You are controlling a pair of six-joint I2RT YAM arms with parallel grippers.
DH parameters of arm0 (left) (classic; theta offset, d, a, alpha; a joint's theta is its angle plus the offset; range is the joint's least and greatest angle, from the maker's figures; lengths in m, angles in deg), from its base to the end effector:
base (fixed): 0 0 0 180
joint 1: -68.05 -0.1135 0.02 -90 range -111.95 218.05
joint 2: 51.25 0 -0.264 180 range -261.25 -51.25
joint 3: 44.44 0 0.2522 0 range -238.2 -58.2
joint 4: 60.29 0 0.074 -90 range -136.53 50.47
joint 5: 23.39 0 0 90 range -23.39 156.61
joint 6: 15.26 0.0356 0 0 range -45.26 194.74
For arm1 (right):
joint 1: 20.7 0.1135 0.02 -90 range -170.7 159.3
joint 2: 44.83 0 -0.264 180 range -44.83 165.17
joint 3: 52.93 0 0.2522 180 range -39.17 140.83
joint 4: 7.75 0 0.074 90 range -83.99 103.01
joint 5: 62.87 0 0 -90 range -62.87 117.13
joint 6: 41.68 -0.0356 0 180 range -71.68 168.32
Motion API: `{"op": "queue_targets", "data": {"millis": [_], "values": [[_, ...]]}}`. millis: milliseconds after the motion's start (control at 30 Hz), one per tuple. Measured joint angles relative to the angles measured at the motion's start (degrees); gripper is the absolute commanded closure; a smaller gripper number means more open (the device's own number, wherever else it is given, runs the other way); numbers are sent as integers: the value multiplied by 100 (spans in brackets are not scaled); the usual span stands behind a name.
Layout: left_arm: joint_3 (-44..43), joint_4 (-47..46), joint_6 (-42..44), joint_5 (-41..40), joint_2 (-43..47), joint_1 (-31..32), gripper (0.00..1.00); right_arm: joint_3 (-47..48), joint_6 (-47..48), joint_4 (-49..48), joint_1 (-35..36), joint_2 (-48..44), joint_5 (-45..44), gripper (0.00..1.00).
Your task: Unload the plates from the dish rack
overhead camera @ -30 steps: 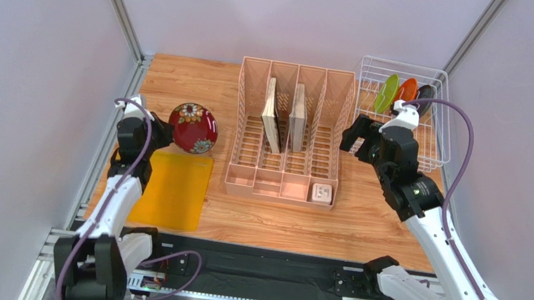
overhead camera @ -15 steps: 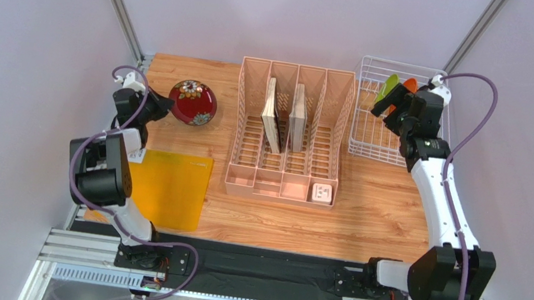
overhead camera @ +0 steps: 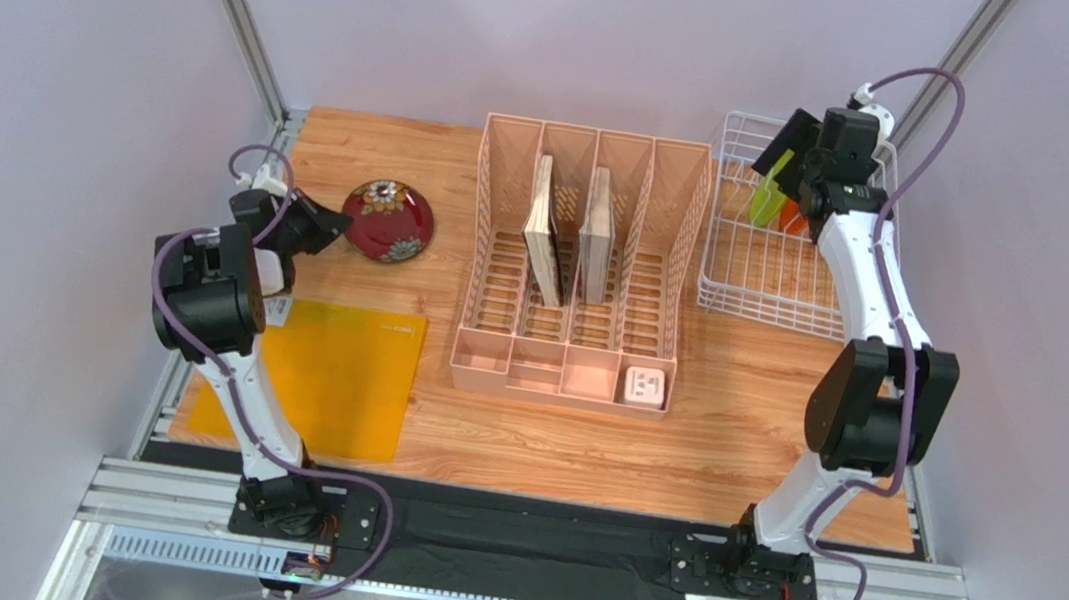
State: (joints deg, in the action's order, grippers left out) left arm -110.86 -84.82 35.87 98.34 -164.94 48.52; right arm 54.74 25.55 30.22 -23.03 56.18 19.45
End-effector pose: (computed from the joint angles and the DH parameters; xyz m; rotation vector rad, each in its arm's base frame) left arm 0.3770 0.1139 0.1297 -0.6289 1.8801 -0.7634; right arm 0.4137 -0.0216 0.3451 0.5365 2.0434 0.0711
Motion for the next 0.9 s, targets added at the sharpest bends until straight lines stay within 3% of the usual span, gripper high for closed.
{"op": "queue_targets", "data": {"millis": [333, 667, 900], "values": [[-752, 1163, 162, 85, -46, -13, 85, 1615, 378, 411, 2, 1419, -293, 11], [-1102, 2083, 396, 205, -192, -46, 61, 2752, 890, 835, 26, 2778, -964, 20], [-1182, 2649, 597, 195, -195, -48, 59, 3082, 1097, 973, 26, 3156, -1093, 25]]}}
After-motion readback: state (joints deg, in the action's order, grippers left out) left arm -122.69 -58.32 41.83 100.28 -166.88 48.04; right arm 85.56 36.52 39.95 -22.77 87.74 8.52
